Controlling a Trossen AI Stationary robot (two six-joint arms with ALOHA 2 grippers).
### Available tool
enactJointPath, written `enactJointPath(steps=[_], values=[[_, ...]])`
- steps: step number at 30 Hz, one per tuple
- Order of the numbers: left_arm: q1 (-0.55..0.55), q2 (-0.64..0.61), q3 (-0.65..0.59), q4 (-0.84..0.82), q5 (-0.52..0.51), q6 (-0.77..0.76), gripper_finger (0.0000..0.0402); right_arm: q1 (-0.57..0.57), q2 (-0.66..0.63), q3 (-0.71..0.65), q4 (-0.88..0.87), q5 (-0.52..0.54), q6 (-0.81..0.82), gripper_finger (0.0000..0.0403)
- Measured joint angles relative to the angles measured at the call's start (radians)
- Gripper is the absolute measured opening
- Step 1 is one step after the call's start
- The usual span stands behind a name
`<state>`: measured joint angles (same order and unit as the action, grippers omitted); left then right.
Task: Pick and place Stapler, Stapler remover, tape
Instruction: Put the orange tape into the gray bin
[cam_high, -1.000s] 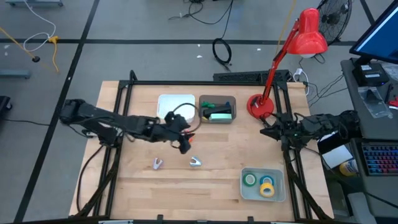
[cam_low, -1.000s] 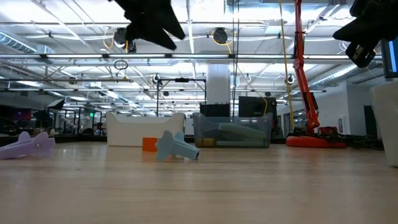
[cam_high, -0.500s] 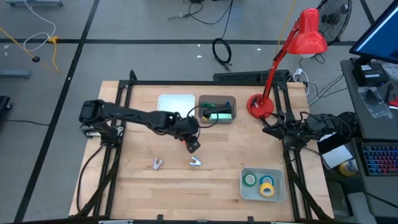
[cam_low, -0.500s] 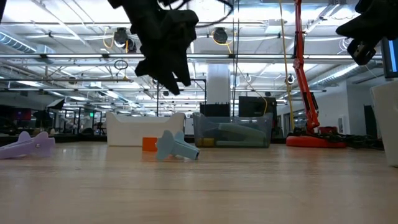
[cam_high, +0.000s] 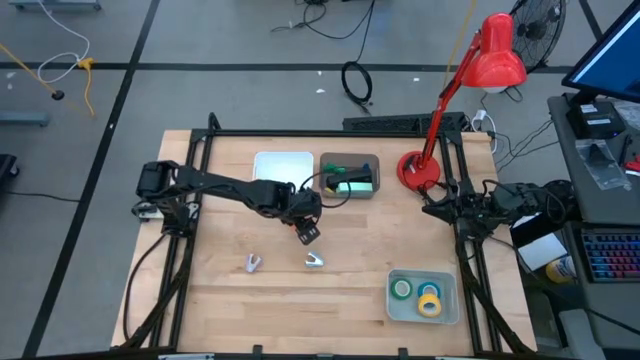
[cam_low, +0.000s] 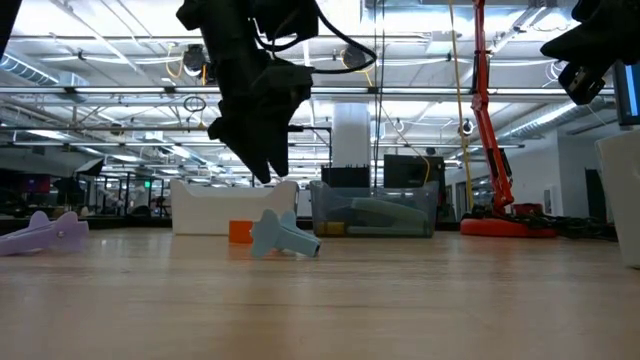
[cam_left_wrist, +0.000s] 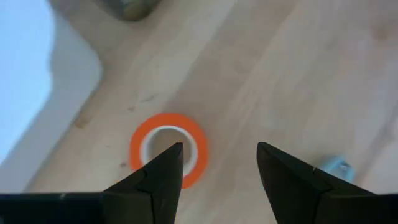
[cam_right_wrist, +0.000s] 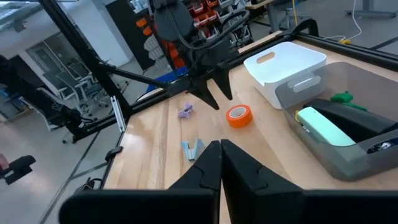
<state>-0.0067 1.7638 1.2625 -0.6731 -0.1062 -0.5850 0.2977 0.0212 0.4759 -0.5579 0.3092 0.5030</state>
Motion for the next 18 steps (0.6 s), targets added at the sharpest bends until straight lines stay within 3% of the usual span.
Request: enactJointPath(steps=[4,9,18], values=[[0.007,0.0,0.0,-0.005,-0.012,-0.005,0.0227,0.0,0.0,0.0,0.0,0.0,0.0,0.0],[0.029,0.016,-0.001,-0.004,0.067,-0.003,0.0245,0.0,0.0,0.0,0.0,0.0,0.0,0.0],[0.031,0.014,-0.001,-0.005,0.086,0.039,0.0248,0.0,0.0,0.0,0.0,0.0,0.008,0.0]])
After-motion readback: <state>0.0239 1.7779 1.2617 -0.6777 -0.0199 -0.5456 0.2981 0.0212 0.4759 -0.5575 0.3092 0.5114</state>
